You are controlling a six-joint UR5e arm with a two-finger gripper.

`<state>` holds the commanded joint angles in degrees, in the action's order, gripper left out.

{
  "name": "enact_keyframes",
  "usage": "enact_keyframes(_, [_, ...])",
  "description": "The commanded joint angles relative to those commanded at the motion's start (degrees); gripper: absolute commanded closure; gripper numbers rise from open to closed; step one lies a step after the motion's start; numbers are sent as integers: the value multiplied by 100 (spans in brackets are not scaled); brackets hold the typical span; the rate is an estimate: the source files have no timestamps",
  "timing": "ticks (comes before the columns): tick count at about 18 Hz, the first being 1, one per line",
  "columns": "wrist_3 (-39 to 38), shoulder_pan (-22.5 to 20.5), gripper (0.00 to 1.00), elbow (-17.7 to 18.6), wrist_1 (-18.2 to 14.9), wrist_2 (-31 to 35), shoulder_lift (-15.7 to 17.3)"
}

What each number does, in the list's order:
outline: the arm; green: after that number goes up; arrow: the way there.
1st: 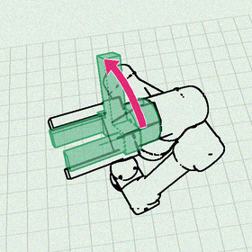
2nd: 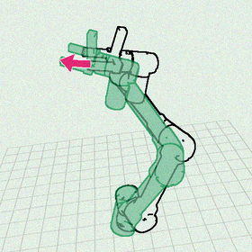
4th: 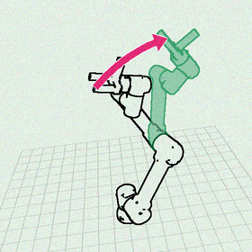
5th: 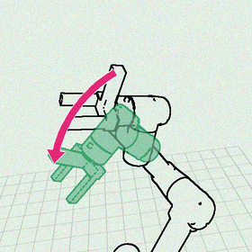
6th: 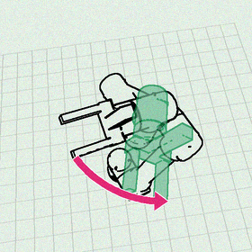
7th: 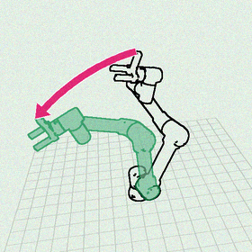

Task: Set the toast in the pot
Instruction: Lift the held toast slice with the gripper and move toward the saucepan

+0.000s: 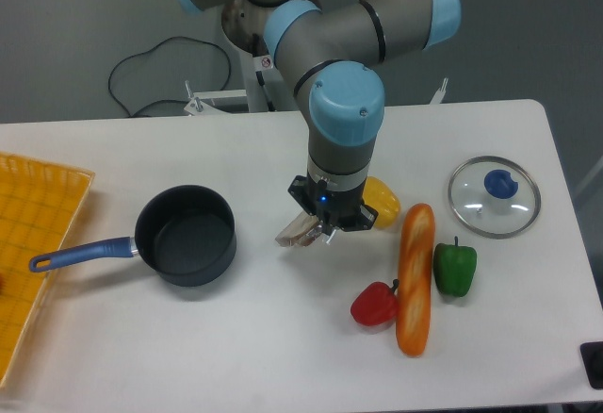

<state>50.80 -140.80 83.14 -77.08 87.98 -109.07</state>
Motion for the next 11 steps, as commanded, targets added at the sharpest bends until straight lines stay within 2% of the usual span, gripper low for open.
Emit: enact_keyframes(11, [264,0,100,0,35,0,88])
